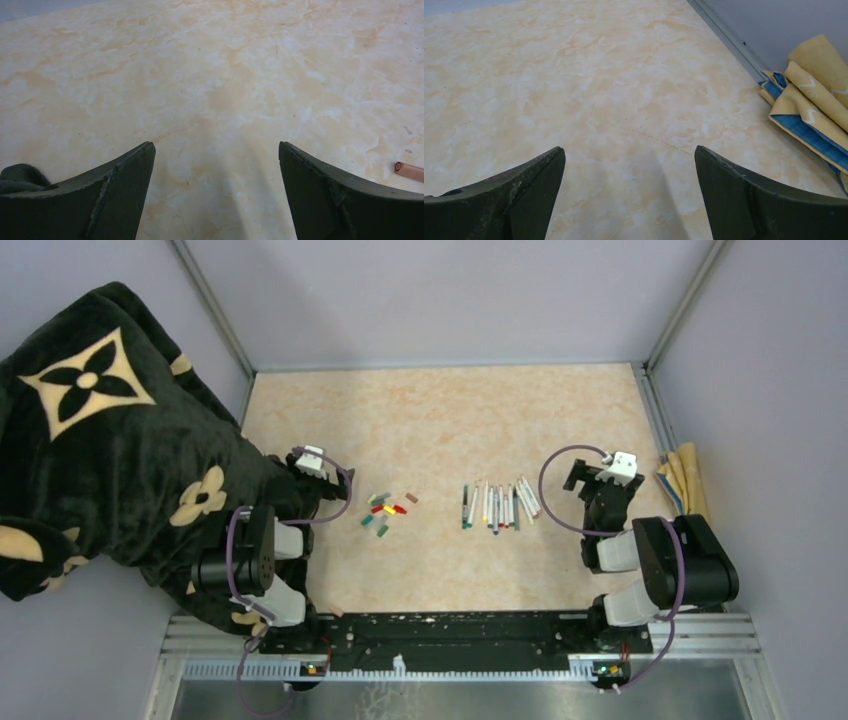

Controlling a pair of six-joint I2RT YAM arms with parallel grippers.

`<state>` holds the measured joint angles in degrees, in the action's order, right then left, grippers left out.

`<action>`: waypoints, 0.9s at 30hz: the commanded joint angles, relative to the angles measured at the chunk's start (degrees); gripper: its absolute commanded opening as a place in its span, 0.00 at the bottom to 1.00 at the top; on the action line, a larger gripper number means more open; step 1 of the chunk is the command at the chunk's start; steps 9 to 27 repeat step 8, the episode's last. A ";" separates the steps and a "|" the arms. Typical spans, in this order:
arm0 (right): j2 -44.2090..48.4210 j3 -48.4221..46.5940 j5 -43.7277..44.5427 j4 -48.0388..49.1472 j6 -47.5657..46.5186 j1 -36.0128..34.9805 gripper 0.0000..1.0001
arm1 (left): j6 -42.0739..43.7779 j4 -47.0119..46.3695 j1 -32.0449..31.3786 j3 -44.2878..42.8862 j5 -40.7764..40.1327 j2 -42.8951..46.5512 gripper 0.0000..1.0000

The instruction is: Open the pen caps

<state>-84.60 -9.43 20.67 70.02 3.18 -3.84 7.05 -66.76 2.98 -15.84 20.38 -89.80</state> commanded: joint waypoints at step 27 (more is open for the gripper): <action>1.16 -0.18 -0.81 1.52 0.59 0.32 0.99 | -0.51 -0.30 -0.61 0.24 -0.48 0.03 0.99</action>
